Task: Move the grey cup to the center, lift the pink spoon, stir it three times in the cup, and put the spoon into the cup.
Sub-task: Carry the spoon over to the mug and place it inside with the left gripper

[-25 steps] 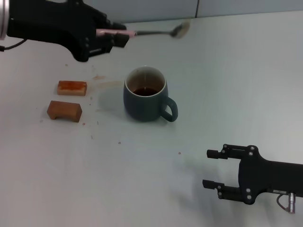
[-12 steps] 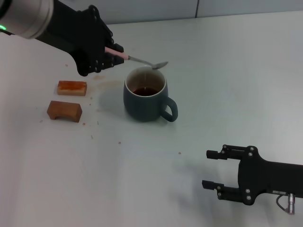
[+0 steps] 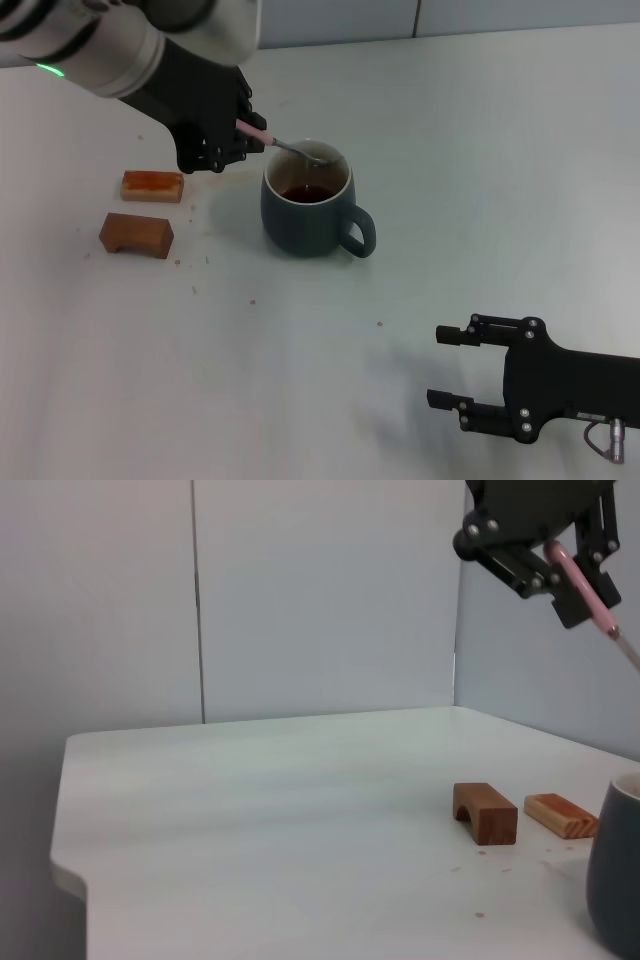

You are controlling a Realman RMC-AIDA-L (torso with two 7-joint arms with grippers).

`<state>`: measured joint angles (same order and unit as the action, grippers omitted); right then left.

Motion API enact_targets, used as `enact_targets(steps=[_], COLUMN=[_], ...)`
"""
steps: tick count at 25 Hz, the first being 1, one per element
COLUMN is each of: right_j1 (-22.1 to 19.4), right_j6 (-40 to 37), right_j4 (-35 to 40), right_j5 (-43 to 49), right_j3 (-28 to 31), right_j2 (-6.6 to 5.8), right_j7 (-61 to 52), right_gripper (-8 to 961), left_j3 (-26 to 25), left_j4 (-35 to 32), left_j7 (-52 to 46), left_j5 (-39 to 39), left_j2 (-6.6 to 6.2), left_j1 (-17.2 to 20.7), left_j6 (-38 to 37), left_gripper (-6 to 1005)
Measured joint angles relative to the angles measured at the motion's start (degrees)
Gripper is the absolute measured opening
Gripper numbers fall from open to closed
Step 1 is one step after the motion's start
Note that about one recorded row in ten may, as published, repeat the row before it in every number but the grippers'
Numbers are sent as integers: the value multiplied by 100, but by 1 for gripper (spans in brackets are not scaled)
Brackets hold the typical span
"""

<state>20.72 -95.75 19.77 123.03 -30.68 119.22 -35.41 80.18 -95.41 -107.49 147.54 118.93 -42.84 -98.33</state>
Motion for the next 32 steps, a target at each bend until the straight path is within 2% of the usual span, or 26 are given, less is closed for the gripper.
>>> enact_targets(steps=[3,6,17,20,22,32], right_j1=[-8,-8,-7,-12,-13,-9], right_j6=[-3,-5,-14,-15,-14,-14], right_j4=[0,1,-21,-41,-44,-44], right_j5=[8,11,26,28,28,31], right_j3=[0,0,0,0,0,0], right_j2=[2,4,5,5,5,4], right_j7=[0,5,9,9,9,9], right_gripper=[649,649,650,650,650,650], left_j3=[200,660,1318,1359,1543,1597], left_j4=[21,45,234,260,522,790], left_j7=[-12,-18,3,1,-25,-32], left_j5=[174,488,823,849,986,1158], left_j2=[8,16,16,16,16,25], left_j1=[-12,-1,-25,-29,-118,-193], left_j6=[98,319,702,744,902,1037], left_gripper=[138,138,140,140,141,142])
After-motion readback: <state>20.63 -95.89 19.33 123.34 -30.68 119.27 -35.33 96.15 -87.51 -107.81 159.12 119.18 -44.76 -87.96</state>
